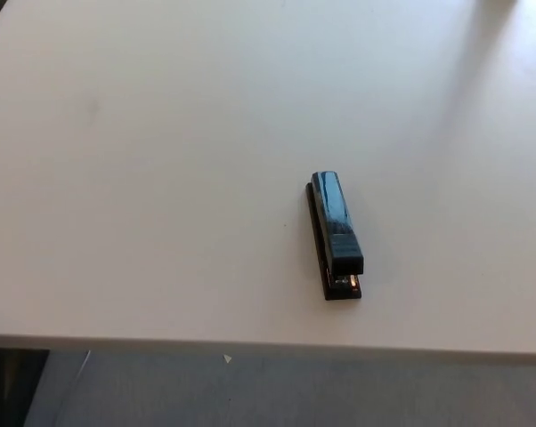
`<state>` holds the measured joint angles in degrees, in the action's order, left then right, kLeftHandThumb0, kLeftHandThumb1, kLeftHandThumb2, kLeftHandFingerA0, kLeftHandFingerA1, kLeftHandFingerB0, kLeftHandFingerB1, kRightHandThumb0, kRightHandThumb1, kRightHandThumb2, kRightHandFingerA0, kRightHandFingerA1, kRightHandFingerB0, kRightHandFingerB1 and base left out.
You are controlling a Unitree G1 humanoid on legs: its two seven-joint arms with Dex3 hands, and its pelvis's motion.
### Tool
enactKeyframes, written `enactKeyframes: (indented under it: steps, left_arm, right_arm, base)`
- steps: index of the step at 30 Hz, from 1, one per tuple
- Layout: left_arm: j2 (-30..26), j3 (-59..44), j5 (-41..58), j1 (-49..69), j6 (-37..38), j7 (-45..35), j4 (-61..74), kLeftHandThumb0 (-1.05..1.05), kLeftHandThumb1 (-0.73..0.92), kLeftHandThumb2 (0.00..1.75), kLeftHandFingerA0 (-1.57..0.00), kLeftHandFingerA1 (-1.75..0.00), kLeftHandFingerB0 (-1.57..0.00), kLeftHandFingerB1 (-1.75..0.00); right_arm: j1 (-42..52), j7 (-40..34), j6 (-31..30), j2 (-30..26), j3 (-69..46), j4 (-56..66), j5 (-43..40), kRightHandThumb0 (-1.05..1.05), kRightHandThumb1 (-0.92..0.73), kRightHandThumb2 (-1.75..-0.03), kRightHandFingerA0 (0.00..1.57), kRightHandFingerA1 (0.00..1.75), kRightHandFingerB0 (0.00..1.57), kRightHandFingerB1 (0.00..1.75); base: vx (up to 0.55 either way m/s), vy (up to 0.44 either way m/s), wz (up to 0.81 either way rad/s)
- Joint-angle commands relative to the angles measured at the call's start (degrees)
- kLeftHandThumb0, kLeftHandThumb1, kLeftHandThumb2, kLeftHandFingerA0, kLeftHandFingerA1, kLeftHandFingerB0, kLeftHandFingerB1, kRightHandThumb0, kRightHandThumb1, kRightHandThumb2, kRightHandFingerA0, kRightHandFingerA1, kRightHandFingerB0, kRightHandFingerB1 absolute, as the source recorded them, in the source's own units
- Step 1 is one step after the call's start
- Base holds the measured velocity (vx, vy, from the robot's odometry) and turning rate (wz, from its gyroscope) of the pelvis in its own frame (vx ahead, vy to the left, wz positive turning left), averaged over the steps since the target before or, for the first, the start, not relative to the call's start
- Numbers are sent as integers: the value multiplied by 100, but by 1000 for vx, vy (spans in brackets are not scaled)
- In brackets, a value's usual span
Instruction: The robot uses its right hand to press on the stapler that is in the middle of the desk
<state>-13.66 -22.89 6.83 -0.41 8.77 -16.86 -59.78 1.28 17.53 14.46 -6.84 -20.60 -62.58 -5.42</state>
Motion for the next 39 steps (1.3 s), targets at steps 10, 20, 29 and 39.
enactKeyframes:
  steps: [10, 20, 29, 39]
  left_arm:
    - [-188, -524, 644, -171, 524, -850, -374, -71, 92, 118, 0, -22, 0, -18]
    - [-266, -594, 690, -275, 591, -936, -504, -74, 92, 119, 0, -21, 0, -17]
    - [-300, -579, 686, -390, 598, -864, -553, -70, 92, 119, 0, -23, 0, -19]
    - [-339, -540, 687, -437, 620, -902, -600, -72, 92, 119, 0, -22, 0, -18]
  right_arm:
    - [-112, -2073, 1200, -197, -170, -64, 246, -22, -79, -68, 138, 106, 38, 38]
    - [39, -2814, 1115, -815, -1107, 33, -203, -16, -74, -75, 140, 101, 86, 59]
    - [237, -2963, 1362, -1420, -2093, 647, -707, -20, -71, -84, 131, 100, 77, 113]
    - [-237, -3965, 1084, -1674, -2991, 3445, -566, -31, -76, -73, 133, 102, 78, 125]
  base:
    - [0, 0, 0]
    - [0, 0, 0]
    - [0, 0, 0]
    - [0, 0, 0]
